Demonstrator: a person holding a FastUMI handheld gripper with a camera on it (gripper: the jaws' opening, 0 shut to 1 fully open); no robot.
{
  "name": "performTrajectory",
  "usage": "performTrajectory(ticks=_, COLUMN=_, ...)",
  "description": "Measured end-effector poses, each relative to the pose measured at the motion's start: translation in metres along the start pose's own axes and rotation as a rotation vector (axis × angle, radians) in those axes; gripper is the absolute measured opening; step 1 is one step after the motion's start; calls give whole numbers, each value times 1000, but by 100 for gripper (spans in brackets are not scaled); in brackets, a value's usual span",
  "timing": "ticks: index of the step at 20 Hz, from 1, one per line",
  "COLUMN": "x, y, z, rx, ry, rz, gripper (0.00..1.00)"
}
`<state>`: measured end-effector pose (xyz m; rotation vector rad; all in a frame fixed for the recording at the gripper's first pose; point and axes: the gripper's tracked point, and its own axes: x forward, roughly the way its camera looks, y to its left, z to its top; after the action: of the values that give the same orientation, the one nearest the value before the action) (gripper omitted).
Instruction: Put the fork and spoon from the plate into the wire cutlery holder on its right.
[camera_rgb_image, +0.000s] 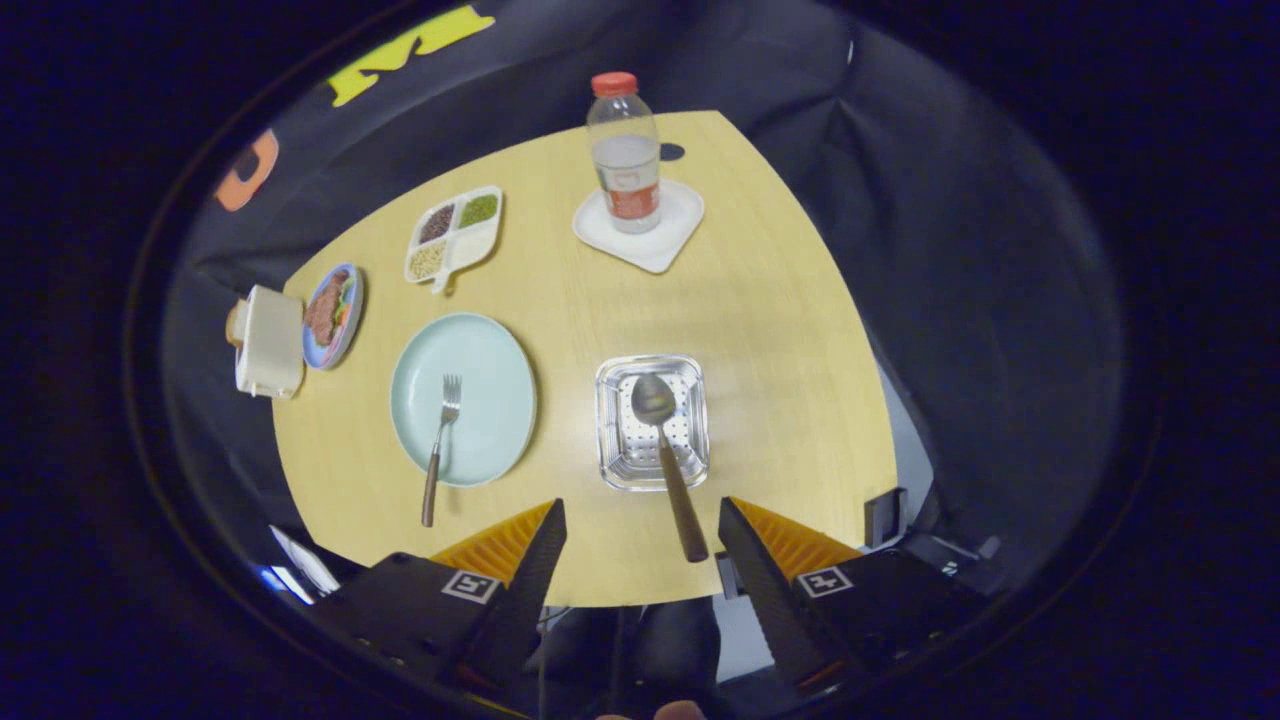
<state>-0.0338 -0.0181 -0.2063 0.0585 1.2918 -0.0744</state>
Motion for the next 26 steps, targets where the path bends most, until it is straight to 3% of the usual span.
performTrajectory(ticks=1, x=-7, y=11, z=3, rx=-34, ry=-32, rz=-4, gripper=94)
performTrajectory(ticks=3, x=-18, y=39, z=6, rx=-85, ry=-72, rz=7, gripper=96)
performTrajectory(ticks=6, x=-14, y=90, z=1, rx=-85, ry=-90, rz=58, gripper=97)
performTrajectory(ticks=10, x=19, y=153, z=-32, rx=-83, ry=-8, rz=104, gripper=97)
performTrajectory(ticks=18, x=94, y=214, z=-75, rx=-24, ry=92, rz=81, gripper=96)
performTrajectory(ticks=22, x=119, y=227, z=-79, rx=-42, ry=98, rz=51, gripper=91)
performTrajectory(ticks=26, x=136, y=231, z=-75, rx=-86, ry=98, rz=19, gripper=60)
